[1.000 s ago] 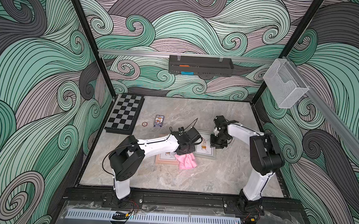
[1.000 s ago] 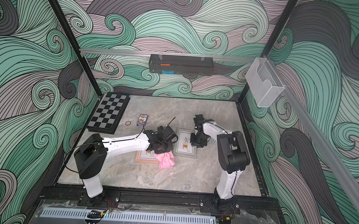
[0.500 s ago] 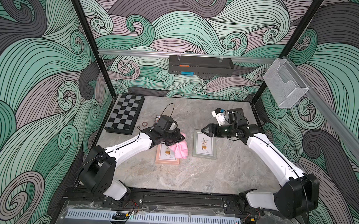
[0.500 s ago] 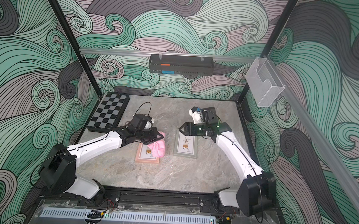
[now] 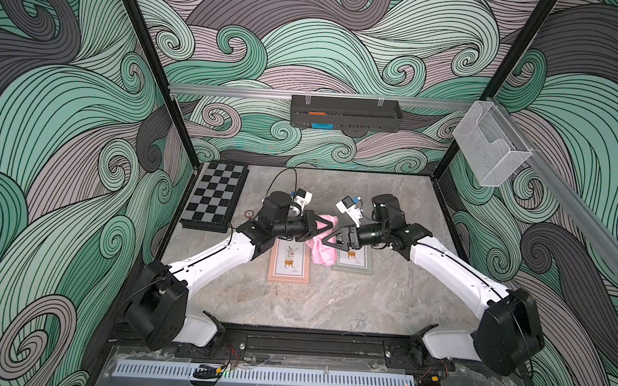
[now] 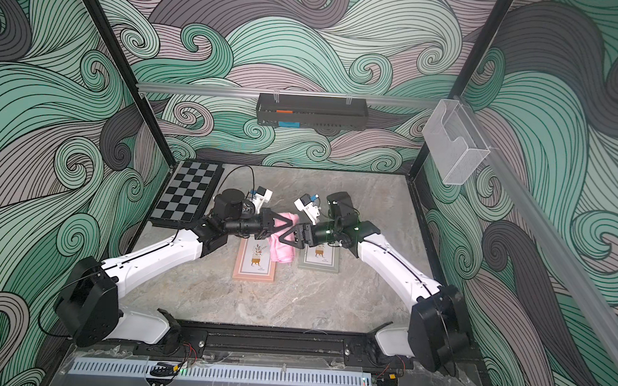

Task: Wipe the picture frame with a cloth
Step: Adjust the cleaning item, then wipe the dirt from the picture frame.

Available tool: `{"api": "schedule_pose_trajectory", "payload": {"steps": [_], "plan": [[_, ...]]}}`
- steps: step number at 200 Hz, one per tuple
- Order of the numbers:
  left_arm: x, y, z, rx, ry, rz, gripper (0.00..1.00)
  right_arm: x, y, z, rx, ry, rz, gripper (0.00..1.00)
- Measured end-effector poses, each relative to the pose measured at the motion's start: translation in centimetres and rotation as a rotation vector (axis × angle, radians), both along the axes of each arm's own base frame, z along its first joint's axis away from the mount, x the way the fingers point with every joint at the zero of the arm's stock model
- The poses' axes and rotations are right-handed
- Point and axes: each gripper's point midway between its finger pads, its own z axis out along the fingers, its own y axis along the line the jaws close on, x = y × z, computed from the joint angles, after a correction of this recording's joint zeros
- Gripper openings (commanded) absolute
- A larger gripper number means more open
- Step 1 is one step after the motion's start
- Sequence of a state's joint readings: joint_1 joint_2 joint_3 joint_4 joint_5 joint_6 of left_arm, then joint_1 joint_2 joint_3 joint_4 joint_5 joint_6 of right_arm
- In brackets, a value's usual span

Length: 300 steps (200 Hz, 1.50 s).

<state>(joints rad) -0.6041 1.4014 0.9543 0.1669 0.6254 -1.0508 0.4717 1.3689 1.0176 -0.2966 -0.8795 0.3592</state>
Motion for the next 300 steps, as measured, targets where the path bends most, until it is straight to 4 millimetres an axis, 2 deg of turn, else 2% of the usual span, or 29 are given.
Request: {"api": "schedule_pose_trajectory", "payload": {"steps": [18, 29, 33, 37, 43, 51, 73, 106, 126, 152, 169, 184, 193, 205, 222, 242, 270, 300], "plan": [[0.2, -0.1, 0.5, -0.021, 0.000, 0.007, 0.00, -0.2, 0.3, 0.2, 0.006, -0.003, 0.006, 0.73], [0.3, -0.2, 0.6, -0.030, 0.003, 0.010, 0.00, -0.3, 0.5, 0.2, 0.006, -0.005, 0.009, 0.64], [0.3, -0.2, 0.7, -0.033, 0.005, 0.012, 0.00, -0.4, 0.6, 0.2, 0.005, 0.002, 0.007, 0.56], [0.3, -0.2, 0.8, -0.036, 0.005, 0.012, 0.00, -0.4, 0.6, 0.2, 0.003, 0.001, 0.006, 0.44], [0.4, -0.2, 0.8, -0.040, 0.007, 0.014, 0.00, -0.4, 0.7, 0.2, 0.000, -0.001, 0.005, 0.21], [0.4, -0.2, 0.9, -0.046, 0.009, 0.016, 0.00, -0.3, 0.7, 0.1, -0.005, 0.005, -0.003, 0.00], [0.6, -0.2, 0.7, -0.040, 0.014, 0.030, 0.00, -0.1, 0.7, -0.1, -0.019, 0.015, -0.027, 0.00], [1.7, 1.2, -1.0, 0.095, 0.008, 0.105, 0.48, 0.3, 0.3, -0.8, -0.071, 0.020, -0.082, 0.00], [3.0, 4.6, -2.0, 0.269, -0.014, 0.243, 0.66, 0.4, -0.5, -1.1, -0.116, 0.018, -0.126, 0.00], [3.5, 11.1, -2.8, 0.489, -0.056, 0.458, 0.74, 0.9, -0.9, -1.4, -0.167, 0.023, -0.144, 0.00], [2.7, 14.6, -3.1, 0.592, -0.080, 0.559, 0.74, 1.7, -0.3, -2.3, -0.203, 0.038, -0.135, 0.00], [1.6, 16.2, -4.1, 0.644, -0.081, 0.590, 0.74, 2.4, 0.8, -3.6, -0.249, 0.059, -0.114, 0.00], [1.0, 16.9, -5.4, 0.675, -0.065, 0.592, 0.72, 2.8, 1.6, -4.6, -0.285, 0.076, -0.097, 0.00], [0.1, 17.4, -7.7, 0.710, -0.027, 0.578, 0.68, 3.2, 3.0, -6.0, -0.341, 0.085, -0.065, 0.00], [-1.5, 17.9, -12.1, 0.772, 0.058, 0.533, 0.65, 3.7, 5.0, -7.9, -0.421, 0.077, -0.030, 0.00], [-3.1, 18.3, -16.0, 0.839, 0.147, 0.485, 0.59, 3.9, 6.7, -9.3, -0.492, 0.059, 0.000, 0.00], [-3.9, 18.6, -19.2, 0.884, 0.201, 0.458, 0.55, 5.3, 8.9, -10.0, -0.563, 0.003, 0.019, 0.00], [-3.8, 19.0, -20.7, 0.906, 0.203, 0.467, 0.52, 7.4, 10.8, -10.8, -0.626, -0.076, 0.010, 0.00]]}}
